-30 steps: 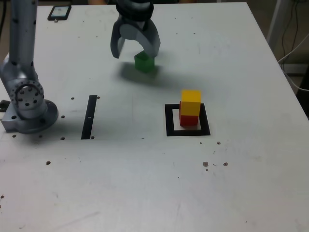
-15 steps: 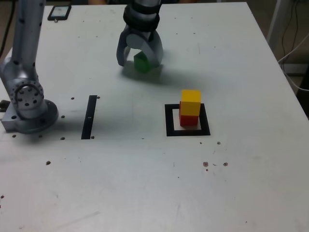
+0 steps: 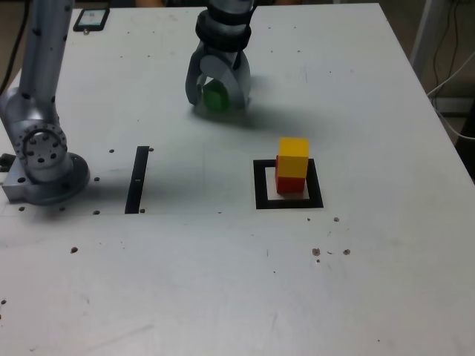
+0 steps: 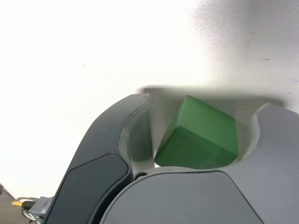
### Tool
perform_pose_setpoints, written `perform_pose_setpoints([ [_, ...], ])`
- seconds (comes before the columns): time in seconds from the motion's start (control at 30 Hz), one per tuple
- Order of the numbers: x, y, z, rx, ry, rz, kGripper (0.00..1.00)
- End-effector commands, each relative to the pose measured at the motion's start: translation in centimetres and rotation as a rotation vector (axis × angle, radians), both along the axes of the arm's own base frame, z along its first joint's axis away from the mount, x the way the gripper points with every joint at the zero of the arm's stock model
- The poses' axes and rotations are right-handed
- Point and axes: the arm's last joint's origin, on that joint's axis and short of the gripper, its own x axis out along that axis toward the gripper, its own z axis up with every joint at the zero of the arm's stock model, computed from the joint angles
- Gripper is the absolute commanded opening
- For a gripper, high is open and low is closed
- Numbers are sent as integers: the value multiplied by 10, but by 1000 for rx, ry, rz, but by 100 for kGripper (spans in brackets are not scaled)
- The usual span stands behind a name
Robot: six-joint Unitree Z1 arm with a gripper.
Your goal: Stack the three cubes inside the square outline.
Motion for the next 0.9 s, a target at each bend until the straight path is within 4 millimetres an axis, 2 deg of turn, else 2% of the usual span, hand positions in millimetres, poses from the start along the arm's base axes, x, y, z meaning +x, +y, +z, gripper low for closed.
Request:
perform_pose_setpoints([
  [0.0, 2, 0, -1, -4, -4, -2, 58],
  [0.3, 1, -1, -3, -22, -17, 2, 45],
  [0.53, -1, -4, 2, -23, -59, 7, 27],
  [0.87, 0, -6, 4, -33, -61, 9, 20],
])
